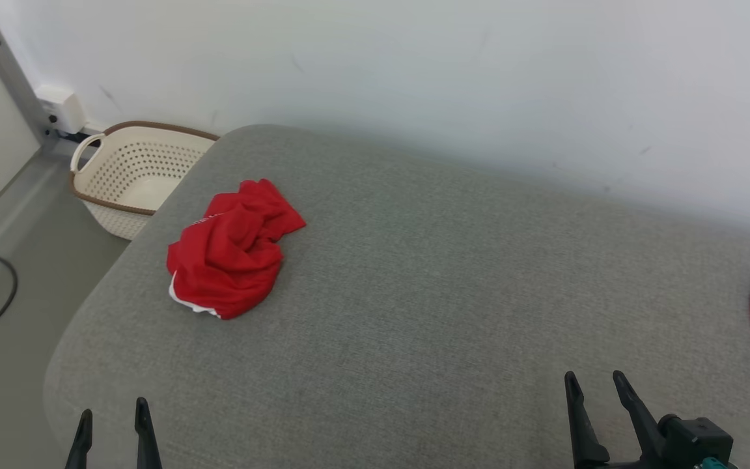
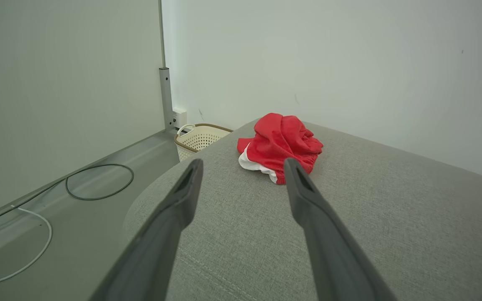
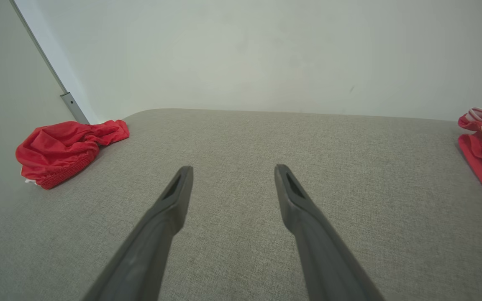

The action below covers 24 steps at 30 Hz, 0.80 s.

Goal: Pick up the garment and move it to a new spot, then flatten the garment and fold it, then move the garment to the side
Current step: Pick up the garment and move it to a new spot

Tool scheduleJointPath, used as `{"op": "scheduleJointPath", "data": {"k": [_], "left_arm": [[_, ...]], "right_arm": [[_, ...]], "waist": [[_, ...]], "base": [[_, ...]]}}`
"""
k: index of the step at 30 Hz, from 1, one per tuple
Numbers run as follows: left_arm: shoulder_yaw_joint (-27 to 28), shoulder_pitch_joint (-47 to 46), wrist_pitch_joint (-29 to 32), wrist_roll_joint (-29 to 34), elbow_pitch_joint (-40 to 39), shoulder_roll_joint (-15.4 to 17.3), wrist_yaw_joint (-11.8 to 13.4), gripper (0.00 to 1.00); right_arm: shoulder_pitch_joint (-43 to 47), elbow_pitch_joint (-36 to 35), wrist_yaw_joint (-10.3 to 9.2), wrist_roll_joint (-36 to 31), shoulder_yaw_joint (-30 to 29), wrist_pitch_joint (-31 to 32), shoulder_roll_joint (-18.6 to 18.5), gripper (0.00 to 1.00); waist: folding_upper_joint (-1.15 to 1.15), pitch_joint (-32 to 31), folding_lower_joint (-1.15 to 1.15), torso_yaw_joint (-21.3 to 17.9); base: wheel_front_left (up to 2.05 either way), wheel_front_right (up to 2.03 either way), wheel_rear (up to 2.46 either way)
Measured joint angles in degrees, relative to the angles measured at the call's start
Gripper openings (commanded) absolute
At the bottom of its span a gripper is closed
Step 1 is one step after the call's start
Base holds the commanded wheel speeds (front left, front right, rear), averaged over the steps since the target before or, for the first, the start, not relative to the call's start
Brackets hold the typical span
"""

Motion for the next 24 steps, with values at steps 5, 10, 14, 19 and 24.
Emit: {"op": "scheduleJointPath", "data": {"k": [5, 10, 14, 19, 24], "left_arm": [[0.2, 0.1, 0.0, -0.2, 0.1, 0.2, 0.1, 1.0], [0.1, 0.1, 0.0, -0.4, -0.1, 0.3, 0.6, 1.0], [0.4, 0.1, 0.0, -0.9, -0.1, 0.1, 1.0, 1.0], [1.0, -0.1, -0.2, -2.0, 0.0, -0.1, 0.9, 1.0], [1.4, -5.1, 1.3, -4.1, 0.7, 1.1, -0.6, 1.0]], "right_arm": [[-0.1, 0.8, 0.0, 0.3, 0.2, -0.3, 0.0, 1.0], [-0.1, 1.1, 0.0, 0.3, 0.3, -0.5, 0.0, 1.0], [-0.1, 1.2, 0.0, 0.4, 0.5, -0.5, 0.0, 1.0], [-1.0, 1.3, 0.0, 0.7, 1.3, -0.4, 0.0, 1.0], [-2.5, 1.2, 0.0, 0.8, 1.6, -0.3, 0.0, 1.0]], "waist": [[0.0, 0.2, 0.0, 2.2], [0.0, 0.2, 0.0, 3.3], [0.0, 0.2, 0.0, 3.2], [0.0, 0.4, 0.0, 2.2], [0.0, 1.2, 0.0, 0.4]], "base": [[0.0, 0.0, 0.0], [0.0, 0.0, 0.0], [0.0, 0.0, 0.0], [0.0, 0.0, 0.0], [0.0, 0.0, 0.0]]}}
